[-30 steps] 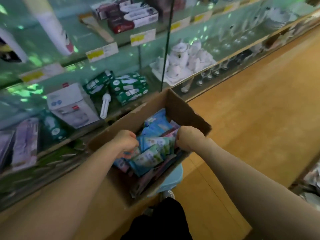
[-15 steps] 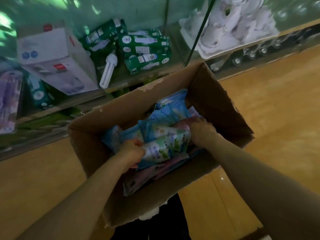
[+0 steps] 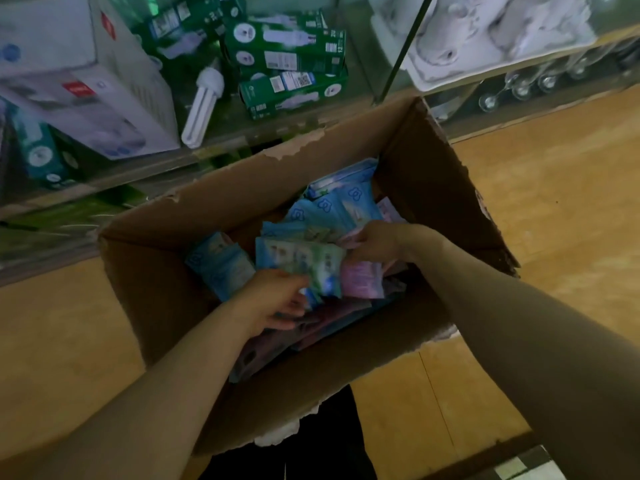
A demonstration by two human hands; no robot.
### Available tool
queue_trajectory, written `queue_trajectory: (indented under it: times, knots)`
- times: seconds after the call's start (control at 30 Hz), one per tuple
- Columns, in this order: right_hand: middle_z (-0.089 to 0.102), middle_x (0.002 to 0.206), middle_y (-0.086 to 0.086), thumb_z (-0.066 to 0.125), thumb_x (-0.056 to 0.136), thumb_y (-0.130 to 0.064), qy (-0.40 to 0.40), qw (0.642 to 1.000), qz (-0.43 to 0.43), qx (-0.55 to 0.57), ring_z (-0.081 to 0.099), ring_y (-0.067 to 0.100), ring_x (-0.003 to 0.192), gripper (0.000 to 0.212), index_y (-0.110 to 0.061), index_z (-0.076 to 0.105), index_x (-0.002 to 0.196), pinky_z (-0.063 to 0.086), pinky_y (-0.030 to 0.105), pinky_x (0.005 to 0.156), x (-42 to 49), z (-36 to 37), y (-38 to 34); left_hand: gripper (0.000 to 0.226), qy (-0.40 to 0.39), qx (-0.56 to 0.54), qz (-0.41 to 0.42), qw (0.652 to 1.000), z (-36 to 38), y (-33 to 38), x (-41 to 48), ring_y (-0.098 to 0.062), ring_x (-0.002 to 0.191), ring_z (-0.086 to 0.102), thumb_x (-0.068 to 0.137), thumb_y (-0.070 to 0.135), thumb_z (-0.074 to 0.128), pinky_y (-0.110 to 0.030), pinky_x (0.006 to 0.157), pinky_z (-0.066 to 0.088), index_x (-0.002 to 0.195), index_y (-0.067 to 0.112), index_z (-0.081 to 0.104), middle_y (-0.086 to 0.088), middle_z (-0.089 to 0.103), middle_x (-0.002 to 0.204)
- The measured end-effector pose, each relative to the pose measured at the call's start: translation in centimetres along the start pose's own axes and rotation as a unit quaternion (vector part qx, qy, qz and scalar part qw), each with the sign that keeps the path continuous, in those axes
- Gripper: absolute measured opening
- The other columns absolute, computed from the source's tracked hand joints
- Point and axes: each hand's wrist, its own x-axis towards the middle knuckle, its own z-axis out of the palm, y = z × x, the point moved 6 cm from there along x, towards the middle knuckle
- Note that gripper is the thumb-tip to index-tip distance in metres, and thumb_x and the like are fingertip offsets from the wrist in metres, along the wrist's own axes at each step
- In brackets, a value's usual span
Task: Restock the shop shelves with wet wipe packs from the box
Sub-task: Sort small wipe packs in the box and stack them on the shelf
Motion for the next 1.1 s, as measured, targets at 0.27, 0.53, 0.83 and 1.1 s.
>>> queue_trajectory:
  times: [0.27, 0.53, 0.83, 1.1]
  knots:
    - [0.069, 0.098, 0.005, 0.059, 0.092, -0.028, -0.142, 0.961, -0.042, 0.233, 0.066, 0.017, 0.091, 0.03, -0.006, 0.061, 0.112, 0.055, 0.027, 0.08, -1.1, 0.4, -3.1, 0.028, -0.073, -0.426, -0.009, 0.902, 0.8, 0.1, -0.3, -0.024, 0.097, 0.063, 0.082, 0.027, 0.068, -0.04, 0.075, 0.051, 0.105, 0.013, 0.062, -0.011, 0.068, 0.103]
    - [0.048, 0.137, 0.013, 0.051, 0.094, -0.015, 0.131, 0.949, 0.01, -0.287, 0.05, 0.03, 0.123, 0.043, -0.009, 0.045, 0.136, 0.044, 0.039, 0.099, 3.8, 0.3, 1.1, 0.005, 0.021, -0.38, 0.043, 0.924, -1.8, 0.5, 0.7, -0.017, 0.082, 0.06, 0.094, 0.013, 0.056, -0.037, 0.071, 0.049, 0.09, 0.016, 0.059, -0.005, 0.063, 0.088]
    - [0.028, 0.149, 0.015, 0.05, 0.095, -0.018, 0.145, 0.876, 0.056, -0.456, 0.034, 0.032, 0.133, 0.051, -0.009, 0.036, 0.143, 0.035, 0.045, 0.104, 3.5, 2.9, 0.9, 0.008, 0.047, -0.366, 0.032, 0.929, -2.6, -0.2, 0.6, -0.015, 0.08, 0.058, 0.095, 0.014, 0.057, -0.034, 0.066, 0.047, 0.087, 0.016, 0.057, -0.005, 0.062, 0.087]
    - [0.054, 0.13, 0.01, 0.044, 0.098, -0.022, 0.215, 0.852, 0.056, -0.475, 0.05, 0.026, 0.119, 0.038, -0.013, 0.044, 0.135, 0.038, 0.038, 0.098, -2.2, 1.2, -0.6, 0.004, 0.05, -0.316, 0.055, 0.946, -3.3, 1.6, -2.7, -0.018, 0.079, 0.057, 0.094, 0.015, 0.057, -0.037, 0.075, 0.046, 0.09, 0.015, 0.057, -0.007, 0.061, 0.086]
